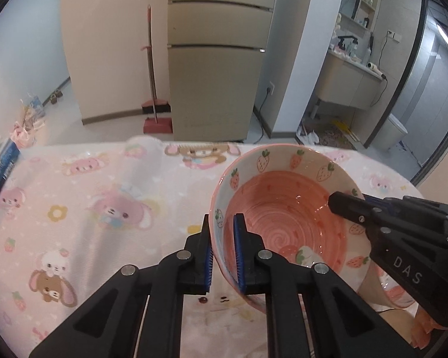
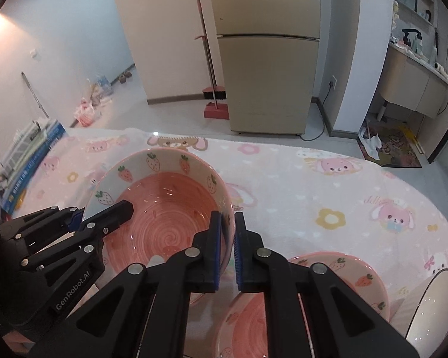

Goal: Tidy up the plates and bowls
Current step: 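Lift the pink bowl with both grippers and carry it over the other pink bowl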

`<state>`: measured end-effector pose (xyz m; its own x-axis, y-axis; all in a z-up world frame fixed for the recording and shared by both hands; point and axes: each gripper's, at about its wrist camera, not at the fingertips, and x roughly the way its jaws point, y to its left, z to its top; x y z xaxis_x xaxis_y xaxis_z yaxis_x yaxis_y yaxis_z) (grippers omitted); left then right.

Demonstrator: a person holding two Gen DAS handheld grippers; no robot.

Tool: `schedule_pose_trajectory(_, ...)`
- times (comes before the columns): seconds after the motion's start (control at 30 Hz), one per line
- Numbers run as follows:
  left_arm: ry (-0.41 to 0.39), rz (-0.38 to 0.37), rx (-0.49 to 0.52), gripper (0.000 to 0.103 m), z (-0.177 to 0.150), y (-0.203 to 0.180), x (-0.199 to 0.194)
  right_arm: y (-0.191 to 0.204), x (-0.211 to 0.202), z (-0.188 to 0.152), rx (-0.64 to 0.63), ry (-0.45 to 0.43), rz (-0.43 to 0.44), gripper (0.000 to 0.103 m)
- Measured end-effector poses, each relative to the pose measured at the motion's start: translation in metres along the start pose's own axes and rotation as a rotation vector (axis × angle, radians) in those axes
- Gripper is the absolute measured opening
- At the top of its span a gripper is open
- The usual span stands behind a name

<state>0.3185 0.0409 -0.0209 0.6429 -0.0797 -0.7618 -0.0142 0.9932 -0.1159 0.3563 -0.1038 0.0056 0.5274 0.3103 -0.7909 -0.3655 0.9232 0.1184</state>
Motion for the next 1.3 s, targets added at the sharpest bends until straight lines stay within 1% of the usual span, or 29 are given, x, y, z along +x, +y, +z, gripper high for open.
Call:
schedule_pose_trajectory(0.1, -0.025, 0.005, 0.0, 0.013, 0.004, -0.001, -0.014, 0.002, -0.01, 0.004, 0.004, -0.027, 0.01, 0.007)
schedule_pose_trajectory(0.23, -0.045, -0.014, -0.017, 0.013, 0.007, 0.001, -0.034, 0.007, -0.028, 0.007, 0.001, -0.065, 0.017, 0.007)
schedule_pose_trajectory(0.37, -0.074, -0.032, -0.008, 0.013, 0.009, -0.007, -0.057, 0.006, -0.051, 0.006, -0.008, -0.105, 0.001, 0.007)
schedule_pose_trajectory(0.6, -0.1, -0.095, 0.024, 0.012, 0.01, -0.032, -0.084, -0.004, -0.093, -0.008, 0.008, -0.186, -0.027, 0.007)
schedule_pose_trajectory(0.73, -0.106, -0.135, 0.045, 0.012, 0.008, -0.049, -0.097, -0.009, -0.113, -0.017, 0.015, -0.214, -0.054, 0.007)
schedule_pose_trajectory(0.9, -0.111, -0.176, 0.084, 0.011, 0.002, -0.072, -0.104, -0.02, -0.137, -0.033, 0.022, -0.262, -0.094, 0.007)
schedule_pose_trajectory(1.07, -0.082, -0.238, 0.111, 0.011, -0.005, -0.091, -0.103, -0.041, -0.14, -0.047, 0.053, -0.239, -0.105, 0.007)
schedule_pose_trajectory(1.2, -0.05, -0.249, 0.135, 0.011, -0.013, -0.105, -0.095, -0.057, -0.134, -0.061, 0.098, -0.211, -0.09, 0.007)
schedule_pose_trajectory(1.3, -0.053, -0.246, 0.16, 0.011, -0.018, -0.112, -0.088, -0.067, -0.131, -0.067, 0.119, -0.209, -0.085, 0.007)
